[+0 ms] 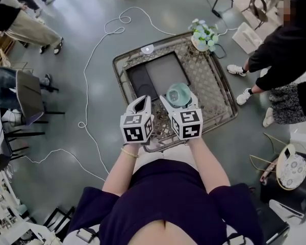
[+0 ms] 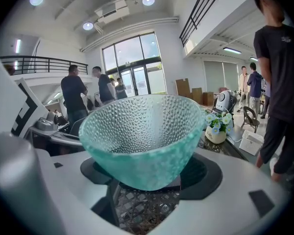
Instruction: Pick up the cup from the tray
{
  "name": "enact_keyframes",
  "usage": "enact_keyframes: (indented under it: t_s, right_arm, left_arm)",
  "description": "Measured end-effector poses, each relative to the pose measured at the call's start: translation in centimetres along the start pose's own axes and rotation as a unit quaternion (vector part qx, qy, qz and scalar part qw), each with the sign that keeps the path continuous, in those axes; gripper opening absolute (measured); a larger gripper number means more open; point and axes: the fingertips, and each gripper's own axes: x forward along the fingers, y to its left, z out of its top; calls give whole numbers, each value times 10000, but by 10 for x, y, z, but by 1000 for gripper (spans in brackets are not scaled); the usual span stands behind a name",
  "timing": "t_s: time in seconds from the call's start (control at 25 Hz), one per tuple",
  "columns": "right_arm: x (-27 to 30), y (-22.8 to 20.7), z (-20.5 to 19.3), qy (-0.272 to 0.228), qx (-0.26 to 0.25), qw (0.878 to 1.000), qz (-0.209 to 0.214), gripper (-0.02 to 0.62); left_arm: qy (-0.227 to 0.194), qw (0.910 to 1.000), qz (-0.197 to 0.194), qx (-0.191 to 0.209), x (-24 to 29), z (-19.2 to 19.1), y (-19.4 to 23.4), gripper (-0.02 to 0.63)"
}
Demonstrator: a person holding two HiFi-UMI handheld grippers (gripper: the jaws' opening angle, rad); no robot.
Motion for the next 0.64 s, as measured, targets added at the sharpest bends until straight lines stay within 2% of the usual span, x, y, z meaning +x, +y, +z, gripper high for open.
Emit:
enact_keyframes:
  t_s: [0.64]
  right_arm:
    - [4, 10, 2, 79, -112, 9999, 14, 365]
  left_arm:
    - [-47, 10000, -31, 34, -1, 10, 3, 9]
